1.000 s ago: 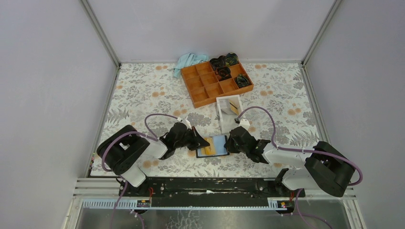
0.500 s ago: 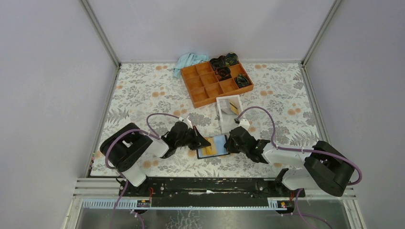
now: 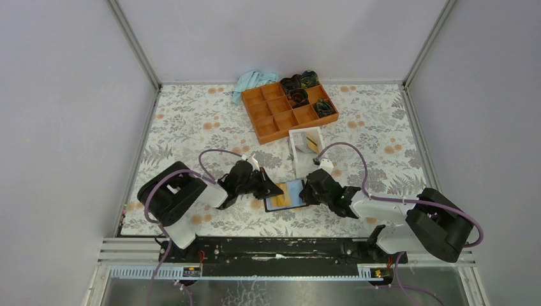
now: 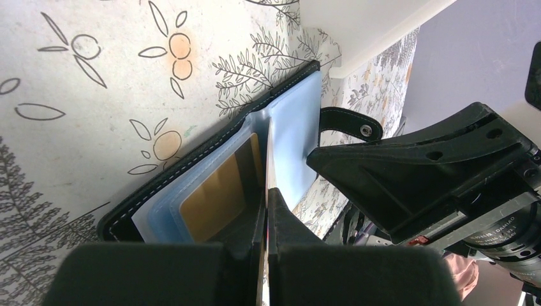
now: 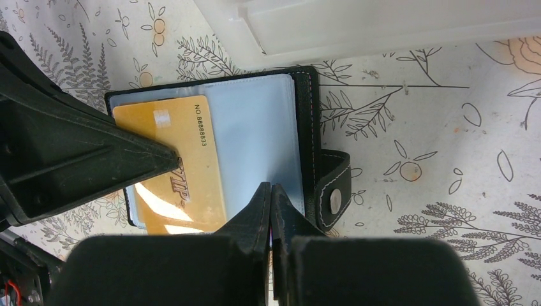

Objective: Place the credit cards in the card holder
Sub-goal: Insert the credit card into the card holder.

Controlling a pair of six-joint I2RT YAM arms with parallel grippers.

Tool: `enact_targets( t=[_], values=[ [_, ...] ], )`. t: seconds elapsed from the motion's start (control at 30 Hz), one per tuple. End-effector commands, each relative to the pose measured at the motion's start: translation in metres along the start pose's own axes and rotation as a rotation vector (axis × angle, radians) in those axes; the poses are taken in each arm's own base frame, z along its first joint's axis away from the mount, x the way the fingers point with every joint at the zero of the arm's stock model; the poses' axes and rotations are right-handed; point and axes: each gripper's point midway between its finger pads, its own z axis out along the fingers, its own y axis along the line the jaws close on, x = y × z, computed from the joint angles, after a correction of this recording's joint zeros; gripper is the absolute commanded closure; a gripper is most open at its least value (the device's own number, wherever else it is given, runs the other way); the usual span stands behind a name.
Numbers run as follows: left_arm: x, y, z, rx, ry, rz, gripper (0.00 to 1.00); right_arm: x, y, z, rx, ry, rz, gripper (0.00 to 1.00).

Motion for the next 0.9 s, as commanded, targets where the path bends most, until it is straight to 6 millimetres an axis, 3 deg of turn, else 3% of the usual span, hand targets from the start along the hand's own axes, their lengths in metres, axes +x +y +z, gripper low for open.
enact_targets(
  t=[0.0,0.37,0.6,0.87],
  values=[
    [0.002,0.012,0.002,-0.031,0.023,0.016,1.00,-0.004,-0.001,0.002,0.013,-0.025,0.002,1.00],
    [0.004,0.019,-0.004,-0.021,0.030,0.000,1.00,-0.002,-0.023,0.001,0.122,-0.020,-0.027,1.00],
    [0.004,0.020,-0.003,-0.016,0.032,-0.002,1.00,-0.012,-0.036,-0.005,0.195,-0.056,-0.073,1.00],
    [0.004,0.020,-0.002,-0.014,0.033,-0.002,1.00,-0.001,-0.035,0.002,0.201,0.010,-0.099,1.00]
  ],
)
